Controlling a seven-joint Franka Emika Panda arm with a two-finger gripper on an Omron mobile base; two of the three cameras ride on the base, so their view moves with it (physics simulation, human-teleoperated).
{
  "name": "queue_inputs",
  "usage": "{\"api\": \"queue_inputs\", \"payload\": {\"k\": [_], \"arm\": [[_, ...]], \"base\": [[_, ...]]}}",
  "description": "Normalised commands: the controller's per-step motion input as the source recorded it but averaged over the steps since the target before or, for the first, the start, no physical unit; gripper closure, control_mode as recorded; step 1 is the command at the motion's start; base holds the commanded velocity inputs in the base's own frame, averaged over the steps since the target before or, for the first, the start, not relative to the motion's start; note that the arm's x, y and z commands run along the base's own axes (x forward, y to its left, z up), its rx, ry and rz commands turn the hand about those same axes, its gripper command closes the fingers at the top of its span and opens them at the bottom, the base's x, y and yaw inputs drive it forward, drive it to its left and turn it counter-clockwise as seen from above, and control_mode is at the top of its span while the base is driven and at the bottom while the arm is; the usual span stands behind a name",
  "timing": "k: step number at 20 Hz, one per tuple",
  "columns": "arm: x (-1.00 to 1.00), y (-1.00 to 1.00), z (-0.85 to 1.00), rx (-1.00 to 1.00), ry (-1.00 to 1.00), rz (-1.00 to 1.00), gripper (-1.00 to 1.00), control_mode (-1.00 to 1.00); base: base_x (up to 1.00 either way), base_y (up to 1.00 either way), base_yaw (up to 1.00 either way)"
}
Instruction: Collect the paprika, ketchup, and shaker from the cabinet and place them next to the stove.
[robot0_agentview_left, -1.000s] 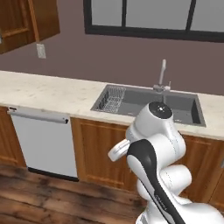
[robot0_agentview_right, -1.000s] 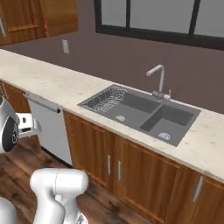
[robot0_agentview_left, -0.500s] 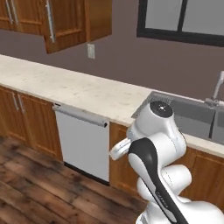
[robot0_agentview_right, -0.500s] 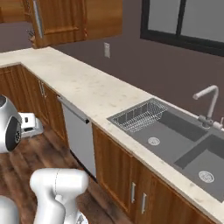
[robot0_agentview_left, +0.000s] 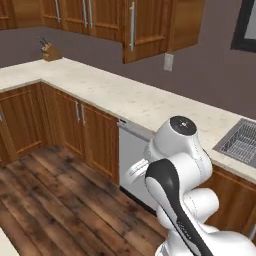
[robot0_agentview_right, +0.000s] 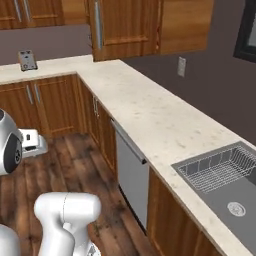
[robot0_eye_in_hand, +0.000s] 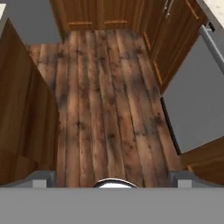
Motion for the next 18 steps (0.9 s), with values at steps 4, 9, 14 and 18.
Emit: {"api": "queue_inputs", "payload": {"k": [4, 9, 14, 18], "arm": [[0.0, 0.0, 0.0, 0.0, 0.0, 0.0, -1.0, 1.0], [0.0, 0.0, 0.0, 0.0, 0.0, 0.0, -1.0, 1.0], [0.0, 0.0, 0.0, 0.0, 0.0, 0.0, -1.0, 1.0], [0.0, 0.0, 0.0, 0.0, 0.0, 0.0, -1.0, 1.0]], "base": [[0.95, 0.25, 0.34], [0.91, 0.11, 0.26], [0.78, 0.06, 0.06], [0.67, 0.17, -0.05]]}}
